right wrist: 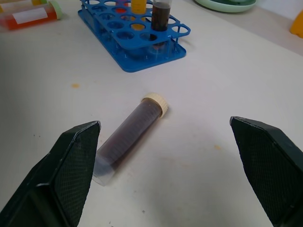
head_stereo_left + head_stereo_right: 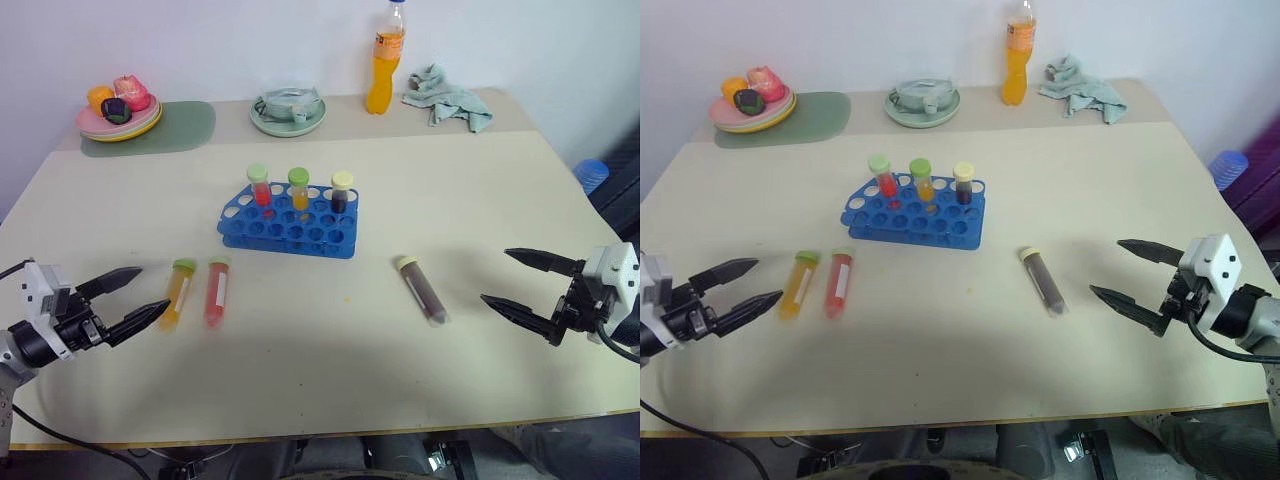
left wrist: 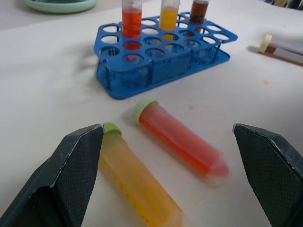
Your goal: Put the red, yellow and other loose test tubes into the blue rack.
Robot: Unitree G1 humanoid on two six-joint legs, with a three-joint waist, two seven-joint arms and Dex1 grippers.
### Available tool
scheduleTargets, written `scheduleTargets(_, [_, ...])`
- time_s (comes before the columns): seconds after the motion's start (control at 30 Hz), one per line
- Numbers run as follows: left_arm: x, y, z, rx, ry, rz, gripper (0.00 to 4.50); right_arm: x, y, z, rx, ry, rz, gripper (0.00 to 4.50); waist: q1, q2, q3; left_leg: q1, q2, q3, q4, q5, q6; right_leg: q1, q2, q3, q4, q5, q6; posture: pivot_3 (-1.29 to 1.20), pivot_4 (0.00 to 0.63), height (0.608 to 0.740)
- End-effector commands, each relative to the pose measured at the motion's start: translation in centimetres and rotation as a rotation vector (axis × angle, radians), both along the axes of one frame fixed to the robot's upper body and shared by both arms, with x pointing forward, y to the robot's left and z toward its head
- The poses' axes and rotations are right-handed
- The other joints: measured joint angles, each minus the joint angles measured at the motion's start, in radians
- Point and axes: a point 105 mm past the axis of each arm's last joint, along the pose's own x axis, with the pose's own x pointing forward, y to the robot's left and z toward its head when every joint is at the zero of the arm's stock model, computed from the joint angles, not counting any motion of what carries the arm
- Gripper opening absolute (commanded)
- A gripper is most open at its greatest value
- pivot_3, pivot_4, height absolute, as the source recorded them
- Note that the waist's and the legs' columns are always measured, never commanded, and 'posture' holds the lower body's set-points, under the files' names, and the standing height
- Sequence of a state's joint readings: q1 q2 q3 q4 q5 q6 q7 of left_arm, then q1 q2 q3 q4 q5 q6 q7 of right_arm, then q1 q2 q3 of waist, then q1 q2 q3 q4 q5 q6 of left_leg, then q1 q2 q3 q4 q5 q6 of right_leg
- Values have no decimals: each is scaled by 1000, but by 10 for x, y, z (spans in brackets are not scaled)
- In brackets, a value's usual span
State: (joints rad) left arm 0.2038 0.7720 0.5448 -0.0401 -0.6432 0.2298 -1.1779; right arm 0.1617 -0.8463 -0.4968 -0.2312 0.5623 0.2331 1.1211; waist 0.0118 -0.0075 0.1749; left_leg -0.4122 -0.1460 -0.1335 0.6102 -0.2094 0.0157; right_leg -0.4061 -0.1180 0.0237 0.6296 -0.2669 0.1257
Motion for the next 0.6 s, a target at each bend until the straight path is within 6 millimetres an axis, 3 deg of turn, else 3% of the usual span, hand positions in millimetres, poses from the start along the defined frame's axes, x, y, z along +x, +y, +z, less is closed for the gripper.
scheduleTargets(0.03, [-3, -1, 5, 10, -23, -6, 4467, 0, 2, 7, -7, -31, 7, 4500, 1, 0, 0, 0, 0, 0, 0, 0, 0, 0, 0, 0, 0, 0, 0, 0, 150, 740])
scheduleTargets(0.6, [7, -17, 3, -39, -34, -24, 4467, 0, 2, 7, -4, -40, -7, 4500, 1, 0, 0, 0, 0, 0, 0, 0, 0, 0, 0, 0, 0, 0, 0, 0, 150, 740])
